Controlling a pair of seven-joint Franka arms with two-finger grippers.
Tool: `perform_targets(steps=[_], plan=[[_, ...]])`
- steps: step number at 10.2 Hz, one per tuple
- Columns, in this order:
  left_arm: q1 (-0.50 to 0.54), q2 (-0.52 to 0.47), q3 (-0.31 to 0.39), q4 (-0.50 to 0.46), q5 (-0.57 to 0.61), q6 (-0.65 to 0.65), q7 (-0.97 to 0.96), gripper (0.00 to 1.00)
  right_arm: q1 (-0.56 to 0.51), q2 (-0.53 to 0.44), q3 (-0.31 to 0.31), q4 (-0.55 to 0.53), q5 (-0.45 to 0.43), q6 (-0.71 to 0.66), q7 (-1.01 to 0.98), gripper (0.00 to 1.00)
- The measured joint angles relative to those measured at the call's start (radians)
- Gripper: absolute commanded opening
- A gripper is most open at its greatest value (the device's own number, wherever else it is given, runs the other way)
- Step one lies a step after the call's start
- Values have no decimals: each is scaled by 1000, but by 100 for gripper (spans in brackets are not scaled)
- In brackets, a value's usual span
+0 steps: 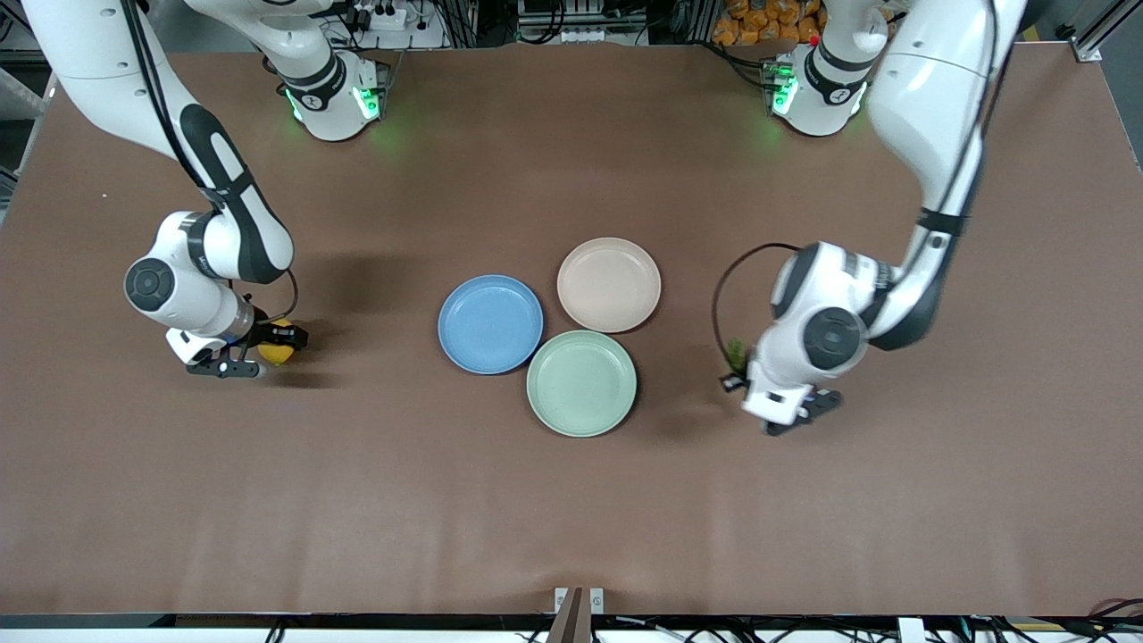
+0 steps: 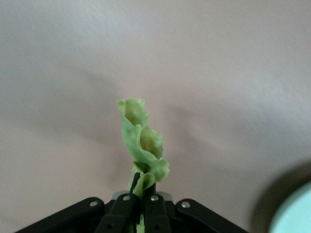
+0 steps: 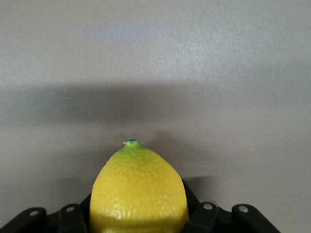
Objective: Place lemon and lettuce in plates
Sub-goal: 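Carry the lemon toward the blue plate while the left gripper carries lettuce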
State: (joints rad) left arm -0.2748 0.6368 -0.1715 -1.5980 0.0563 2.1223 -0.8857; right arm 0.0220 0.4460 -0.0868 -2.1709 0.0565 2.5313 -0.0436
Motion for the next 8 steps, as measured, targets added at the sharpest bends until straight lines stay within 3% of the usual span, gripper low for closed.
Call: perform_targets(steps=[4,8], plan=[[-166,-9,-38,7,0,3,-206,0,20,-35,4,138,0,-225,0,28],[-337,-6,-43,4,0,3,-346,0,118,-41,14,202,20,-275,2,29]])
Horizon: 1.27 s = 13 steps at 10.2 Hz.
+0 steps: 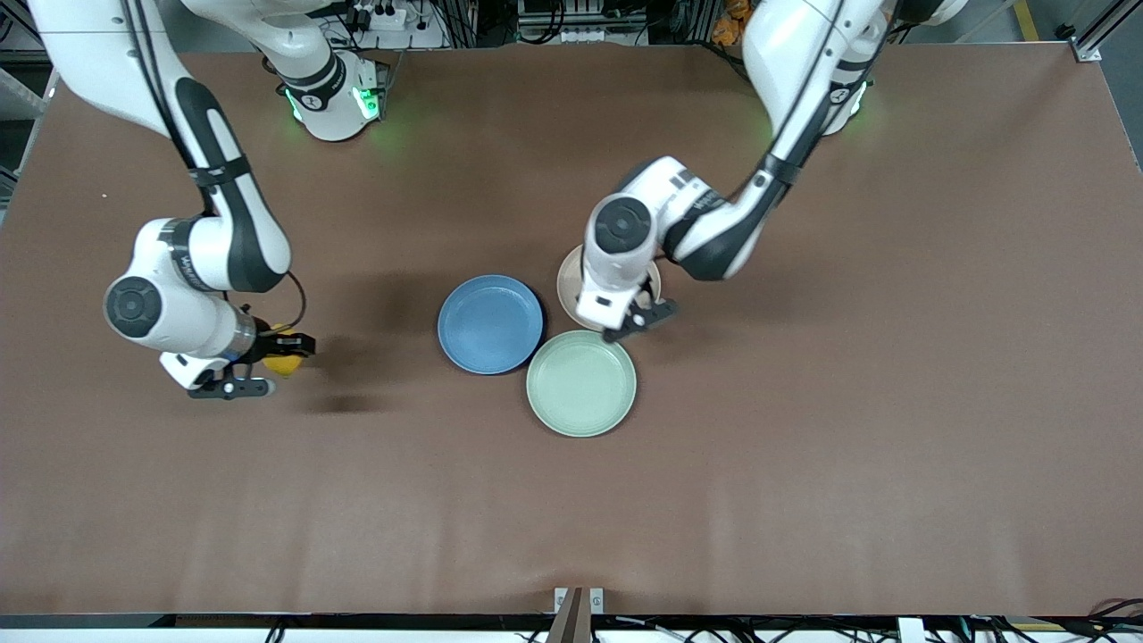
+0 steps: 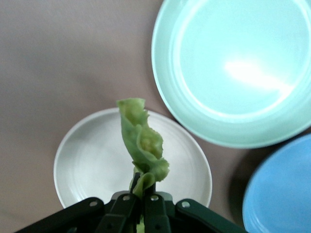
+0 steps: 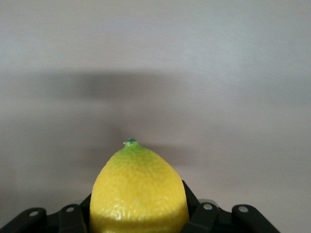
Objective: Place lemon and lettuce in plates
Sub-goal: 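Carry the lemon toward the blue plate while the left gripper carries lettuce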
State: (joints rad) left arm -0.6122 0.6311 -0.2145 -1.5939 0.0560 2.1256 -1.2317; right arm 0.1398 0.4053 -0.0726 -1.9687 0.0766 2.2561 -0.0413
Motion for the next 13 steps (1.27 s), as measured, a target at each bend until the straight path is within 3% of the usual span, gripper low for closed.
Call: perform_targets(steps=[1,2,9,13], plan=[[-15,1,0,-2,0,0,-24,42,21,0,13,8,23,0,0,29],[-20,1,0,-4,0,0,-32,99,37,0,28,18,35,0,0,29],[-7,20,27,3,49,0,-31,100,260,25,53,95,51,3,4,31],[201,-29,37,12,65,-1,111,100,347,81,53,151,101,11,13,33]])
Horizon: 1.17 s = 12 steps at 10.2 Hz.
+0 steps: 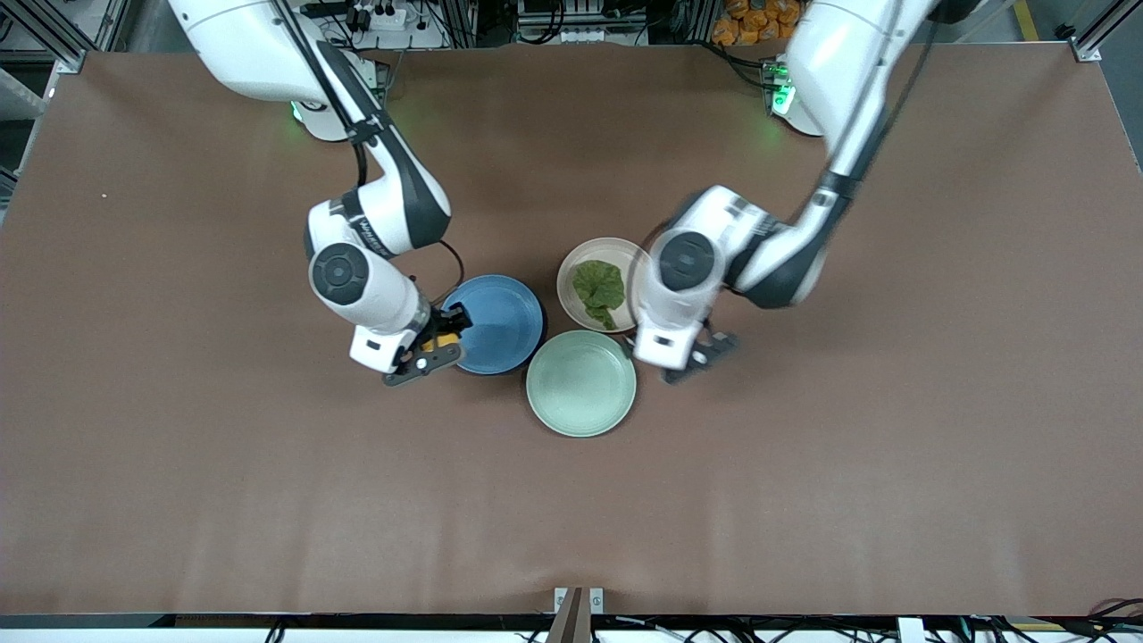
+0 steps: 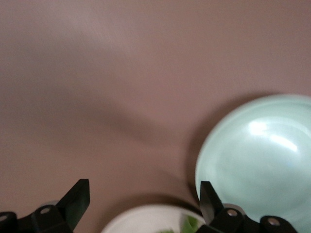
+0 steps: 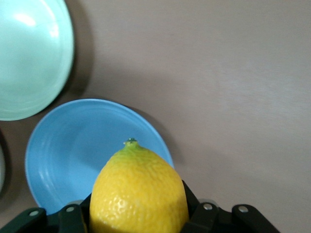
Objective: Place lemon and lettuce in plates
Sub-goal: 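Carry the lemon toward the blue plate while the left gripper carries lettuce, then release the lettuce onto the cream plate while the right gripper lowers the lemon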
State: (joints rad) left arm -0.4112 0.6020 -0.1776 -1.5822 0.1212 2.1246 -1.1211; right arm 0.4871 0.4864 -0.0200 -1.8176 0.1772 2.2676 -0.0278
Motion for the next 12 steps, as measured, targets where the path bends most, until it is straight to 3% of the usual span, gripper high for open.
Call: perform_targets(steps=[6,7,8,10,12], plan=[[150,-5,-5,-2,0,2,163,100,86,103,0,7,0,90,125,34],[166,-5,-7,-2,0,2,163,100,88,105,0,4,0,90,131,39],[176,-7,-10,-4,0,2,163,100,89,106,0,-2,0,89,133,45],[190,-38,-12,-50,-1,27,163,100,90,110,-1,-15,0,87,139,100],[210,-130,-14,-184,-1,112,163,100,92,114,-1,-15,0,87,181,100]])
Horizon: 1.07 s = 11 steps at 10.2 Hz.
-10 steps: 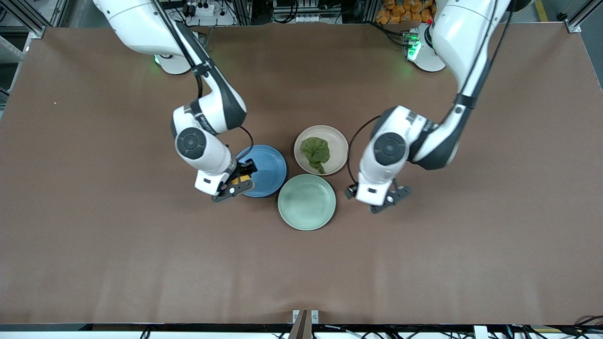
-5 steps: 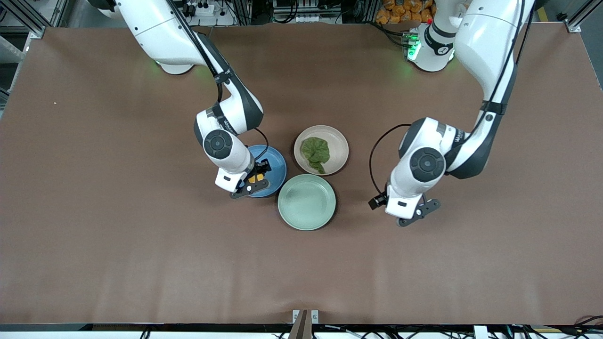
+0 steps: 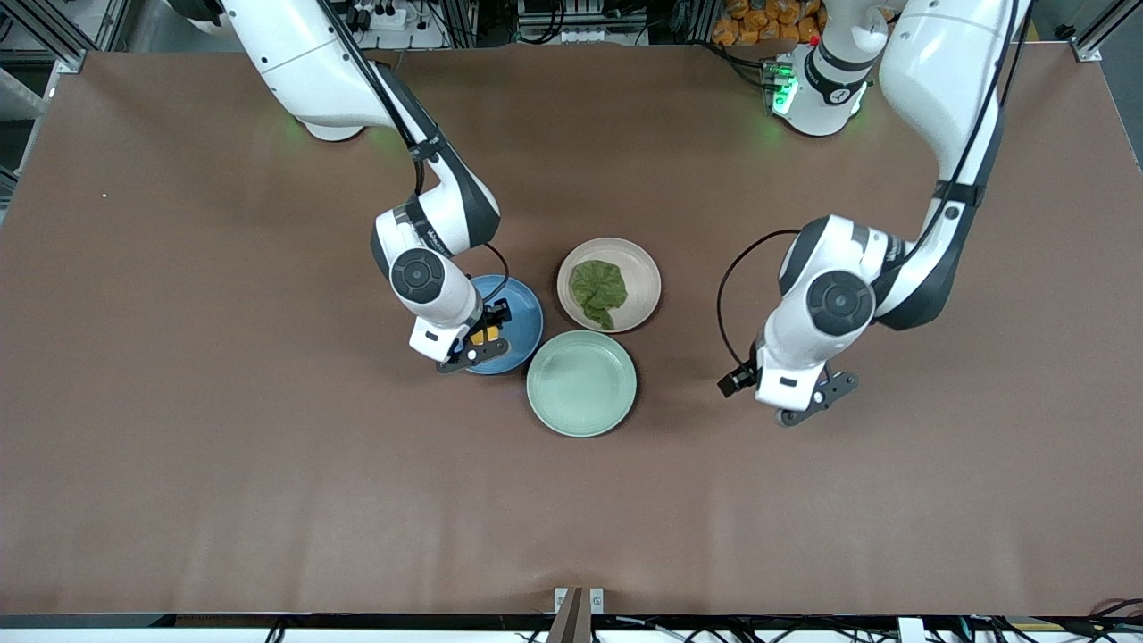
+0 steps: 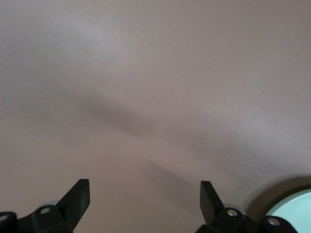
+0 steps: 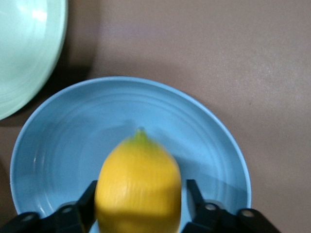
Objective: Place lemon and lettuce in plates
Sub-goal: 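Release the lettuce onto the cream plate while the right gripper lowers the lemon, then open the right gripper on the blue plate while the left gripper withdraws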
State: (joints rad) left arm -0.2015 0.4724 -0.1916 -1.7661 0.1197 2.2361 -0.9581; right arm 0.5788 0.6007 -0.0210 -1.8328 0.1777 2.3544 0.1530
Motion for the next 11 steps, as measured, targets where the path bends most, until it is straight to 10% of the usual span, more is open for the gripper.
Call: perform_targets(steps=[4,11], plan=[[36,-178,-1,-214,-1,89,15,100,-4,-8,-9,34,1,-76,47,100],[127,-197,-1,-72,-2,-73,689,100,-141,-49,-16,286,1,-488,71,100]])
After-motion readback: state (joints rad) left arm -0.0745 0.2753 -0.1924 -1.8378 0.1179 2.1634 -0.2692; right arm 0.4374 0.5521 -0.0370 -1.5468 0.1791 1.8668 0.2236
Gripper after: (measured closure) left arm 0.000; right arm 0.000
